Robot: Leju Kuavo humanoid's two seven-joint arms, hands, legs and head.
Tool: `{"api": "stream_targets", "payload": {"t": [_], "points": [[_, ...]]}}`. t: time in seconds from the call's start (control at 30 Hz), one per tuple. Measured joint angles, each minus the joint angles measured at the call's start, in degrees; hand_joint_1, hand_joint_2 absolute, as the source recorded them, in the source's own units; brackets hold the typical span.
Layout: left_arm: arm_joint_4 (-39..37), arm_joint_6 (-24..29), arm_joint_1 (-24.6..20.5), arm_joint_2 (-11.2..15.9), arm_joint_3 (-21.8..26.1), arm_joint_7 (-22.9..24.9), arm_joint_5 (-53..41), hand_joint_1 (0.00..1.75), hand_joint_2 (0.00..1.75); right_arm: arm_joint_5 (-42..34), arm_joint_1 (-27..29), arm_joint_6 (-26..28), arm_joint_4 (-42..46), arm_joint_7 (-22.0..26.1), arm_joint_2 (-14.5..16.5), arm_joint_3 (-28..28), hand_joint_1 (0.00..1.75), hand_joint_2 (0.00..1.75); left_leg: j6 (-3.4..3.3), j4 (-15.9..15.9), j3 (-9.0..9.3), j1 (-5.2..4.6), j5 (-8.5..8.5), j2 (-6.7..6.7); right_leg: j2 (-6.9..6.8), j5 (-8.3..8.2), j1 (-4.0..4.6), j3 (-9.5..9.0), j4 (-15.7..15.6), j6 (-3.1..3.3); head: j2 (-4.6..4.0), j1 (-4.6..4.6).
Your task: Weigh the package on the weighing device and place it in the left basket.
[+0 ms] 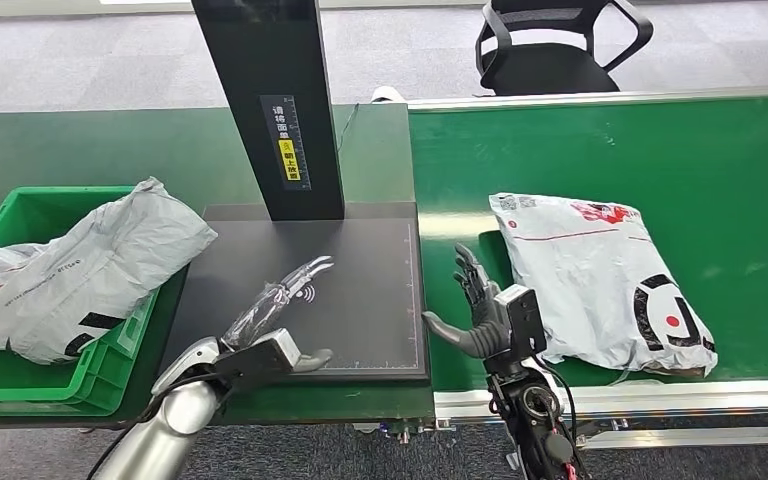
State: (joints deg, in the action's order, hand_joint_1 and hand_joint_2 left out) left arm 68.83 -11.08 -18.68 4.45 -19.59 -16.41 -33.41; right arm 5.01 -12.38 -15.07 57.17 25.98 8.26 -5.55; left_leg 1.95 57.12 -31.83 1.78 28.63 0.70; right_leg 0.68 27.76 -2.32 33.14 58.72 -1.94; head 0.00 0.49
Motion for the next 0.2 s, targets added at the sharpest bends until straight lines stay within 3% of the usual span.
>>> {"api": "stream_targets", "payload": {"t": [0.13, 0.2], "points": [[-2.22, 8.74, -0.81, 0.03, -0.05, 7.94, -6.03, 0.0, 1.75, 0.08, 1.51, 0.05, 1.0, -0.95, 0.06, 0.33, 0.0, 1.75, 0.0, 0.0, 0.0, 0.0, 0.0, 0.0, 0.0, 0.0, 0.0, 0.0, 0.0, 0.0, 0.0, -0.01], [-2.81, 10.56, -1.0, 0.04, 0.02, 9.46, -7.28, 0.0, 1.75, 0.11, 2.02, 0.05, 1.42, -1.18, 0.11, 0.46, 0.0, 1.75, 0.0, 0.0, 0.0, 0.0, 0.0, -0.01, -0.01, 0.0, 0.0, 0.0, 0.0, 0.0, 0.0, -0.01]]}}
